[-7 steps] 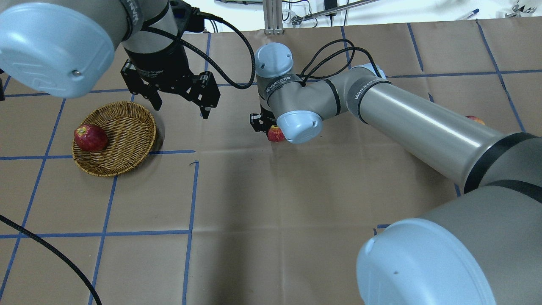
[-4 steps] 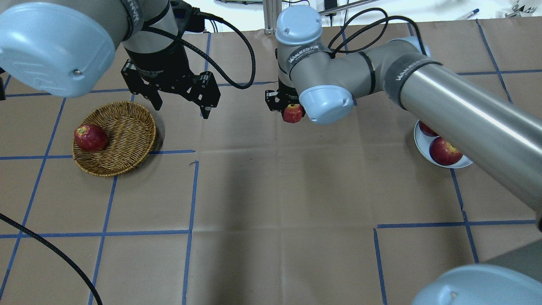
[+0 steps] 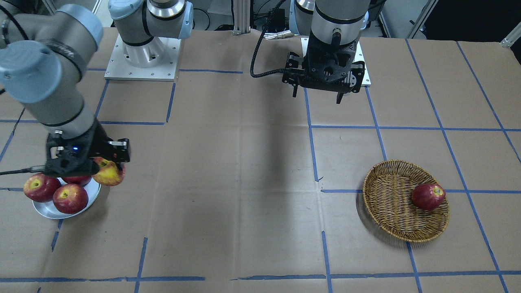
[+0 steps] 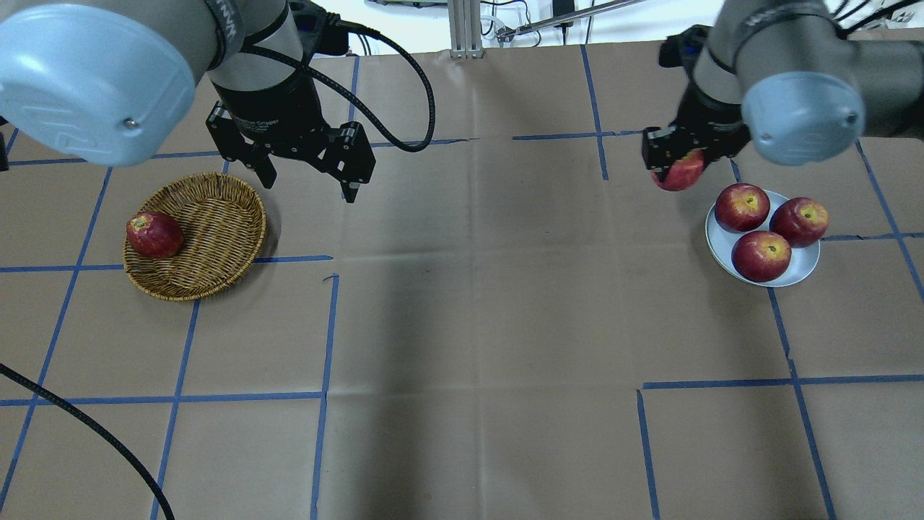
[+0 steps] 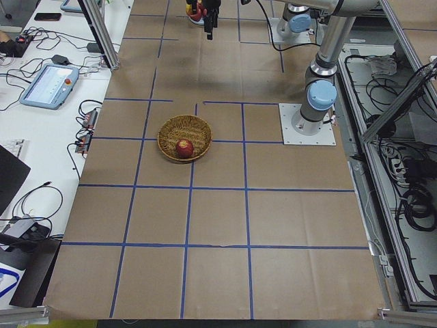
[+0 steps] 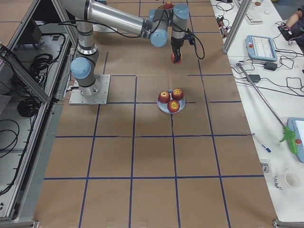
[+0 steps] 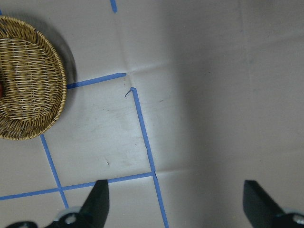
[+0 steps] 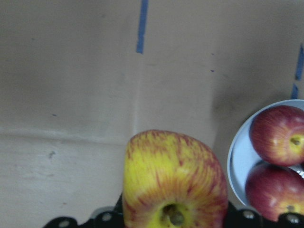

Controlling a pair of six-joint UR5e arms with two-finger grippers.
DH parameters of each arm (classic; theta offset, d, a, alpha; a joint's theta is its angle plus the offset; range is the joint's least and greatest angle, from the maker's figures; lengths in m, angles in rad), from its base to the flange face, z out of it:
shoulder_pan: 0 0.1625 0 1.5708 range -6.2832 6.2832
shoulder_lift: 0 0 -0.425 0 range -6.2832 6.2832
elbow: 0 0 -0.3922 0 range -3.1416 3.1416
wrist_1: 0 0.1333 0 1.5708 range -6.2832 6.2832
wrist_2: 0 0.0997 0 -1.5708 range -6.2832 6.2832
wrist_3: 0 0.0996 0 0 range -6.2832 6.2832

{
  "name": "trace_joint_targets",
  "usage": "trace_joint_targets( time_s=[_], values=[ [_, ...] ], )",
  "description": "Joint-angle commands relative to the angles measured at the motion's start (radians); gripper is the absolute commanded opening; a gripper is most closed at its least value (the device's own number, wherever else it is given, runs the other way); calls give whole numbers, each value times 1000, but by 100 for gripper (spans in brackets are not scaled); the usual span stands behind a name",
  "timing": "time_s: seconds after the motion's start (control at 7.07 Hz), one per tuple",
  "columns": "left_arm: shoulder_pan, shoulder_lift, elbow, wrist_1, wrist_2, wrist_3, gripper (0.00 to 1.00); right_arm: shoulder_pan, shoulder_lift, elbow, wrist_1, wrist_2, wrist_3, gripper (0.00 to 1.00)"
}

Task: Transfer apple from basket to plate
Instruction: 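Carry the apple with the right gripper to the white plate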

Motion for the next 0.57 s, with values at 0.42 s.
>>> trace_joint_targets(
  time_s=[0.42],
  values=[
    [0,-2,0,0,0,0,99,-279,43,119,-170,9,-365,46]
  ],
)
